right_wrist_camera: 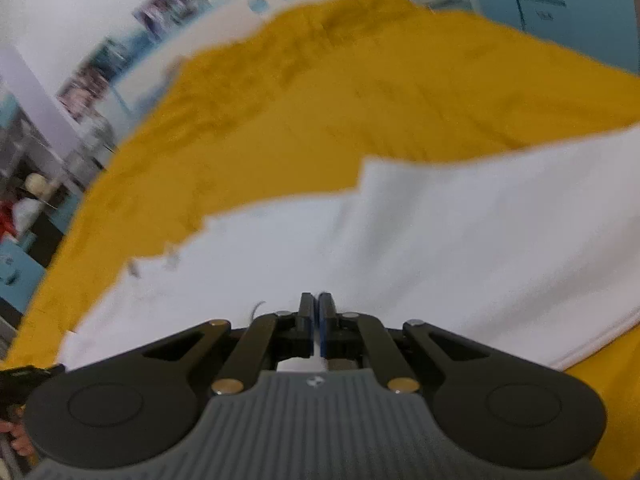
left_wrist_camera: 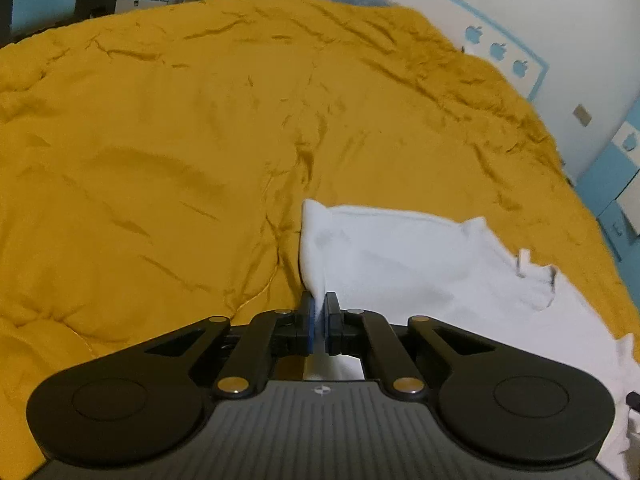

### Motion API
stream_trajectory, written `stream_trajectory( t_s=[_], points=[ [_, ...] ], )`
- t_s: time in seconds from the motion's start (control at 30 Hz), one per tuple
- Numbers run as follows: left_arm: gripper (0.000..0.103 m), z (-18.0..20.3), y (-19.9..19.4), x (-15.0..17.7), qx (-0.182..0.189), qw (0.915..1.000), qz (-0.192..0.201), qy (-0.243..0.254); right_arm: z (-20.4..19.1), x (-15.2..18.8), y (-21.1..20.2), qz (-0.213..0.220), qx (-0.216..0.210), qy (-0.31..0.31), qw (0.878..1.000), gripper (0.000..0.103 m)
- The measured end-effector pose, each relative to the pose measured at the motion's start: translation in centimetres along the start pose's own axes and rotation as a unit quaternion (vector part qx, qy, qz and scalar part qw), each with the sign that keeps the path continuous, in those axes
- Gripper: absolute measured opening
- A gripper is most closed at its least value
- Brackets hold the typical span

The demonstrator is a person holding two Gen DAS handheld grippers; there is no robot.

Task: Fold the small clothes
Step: 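Carry the held sleeve across the shirt body with the right tool and release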

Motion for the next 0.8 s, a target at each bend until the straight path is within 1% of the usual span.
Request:
stream_trajectory(
  t_s=[0.03, 0.07, 0.1, 0.17, 0.27, 0.33, 0.37, 0.4, 0.43, 0.47, 0.57, 0.63, 0.67, 0.73, 0.8],
  points=[
    [0.008, 0.1, 0.1, 0.0, -0.009, 0.9999, 0.002, 0.006, 0.5, 0.2, 0.6, -0.005, 0.008, 0.006, 1.000, 0.000],
    [0.012, 0.0, -0.1, 0.0, -0.016, 0.9998, 0.004, 0.010, 0.9, 0.4, 0.8, -0.005, 0.013, 0.012, 1.000, 0.000],
    [0.018, -0.1, -0.3, -0.1, -0.021, 0.9997, 0.004, 0.011, 1.3, 0.4, 0.7, -0.001, 0.018, 0.021, 1.000, 0.000],
    [0.023, -0.5, -1.1, -0.3, -0.034, 0.9993, 0.007, 0.016, 1.5, 0.3, -0.5, 0.006, 0.037, 0.018, 0.999, 0.000],
    [0.024, -0.7, -3.1, -0.9, -0.044, 0.9983, 0.024, 0.030, 2.1, -0.1, -3.3, 0.022, 0.033, 0.021, 0.999, 0.001],
    [0.031, -0.3, -4.4, -1.2, -0.040, 0.9979, 0.031, 0.041, 3.3, -0.5, -5.7, 0.037, 0.041, 0.027, 0.998, 0.002],
    [0.035, 0.0, -4.9, -1.2, -0.041, 0.9975, 0.033, 0.047, 4.2, -0.8, -7.3, 0.047, 0.049, 0.031, 0.997, 0.005],
    [0.037, 0.4, -5.5, -1.1, -0.042, 0.9971, 0.034, 0.053, 5.0, -1.0, -8.8, 0.056, 0.056, 0.037, 0.996, 0.008],
    [0.038, 0.8, -5.9, -1.0, -0.043, 0.9966, 0.034, 0.062, 6.3, -1.3, -10.6, 0.065, 0.063, 0.044, 0.995, 0.018],
    [0.040, 1.2, -6.2, -0.8, -0.046, 0.9961, 0.033, 0.067, 7.8, -1.7, -12.5, 0.078, 0.075, 0.052, 0.993, 0.025],
    [0.046, 2.2, -6.7, -0.2, -0.053, 0.9950, 0.030, 0.079, 12.3, -3.1, -17.9, 0.116, 0.119, 0.079, 0.983, 0.028],
    [0.046, 2.6, -6.5, 0.3, -0.069, 0.9934, 0.027, 0.087, 15.5, -3.9, -21.1, 0.141, 0.139, 0.110, 0.974, 0.030],
    [0.046, 2.7, -6.4, 0.6, -0.081, 0.9923, 0.027, 0.090, 17.6, -4.3, -22.8, 0.156, 0.148, 0.133, 0.968, 0.034],
    [0.046, 2.8, -6.2, 1.1, -0.103, 0.9904, 0.027, 0.089, 21.0, -4.8, -25.1, 0.175, 0.153, 0.164, 0.959, 0.038],
    [0.046, 2.8, -6.1, 1.5, -0.116, 0.9897, 0.020, 0.081, 24.1, -4.9, -26.3, 0.182, 0.166, 0.185, 0.951, 0.038]
  ],
)
Point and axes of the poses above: each gripper's, at about its wrist camera, not at the fingertips, and y roughly the way its jaws point, z to its right, x to its underside, the point moved 4 cm from there along y, roughly the way its jaws point, and after that the axes turned 13 degrees about -x, right-handed, at the moved point
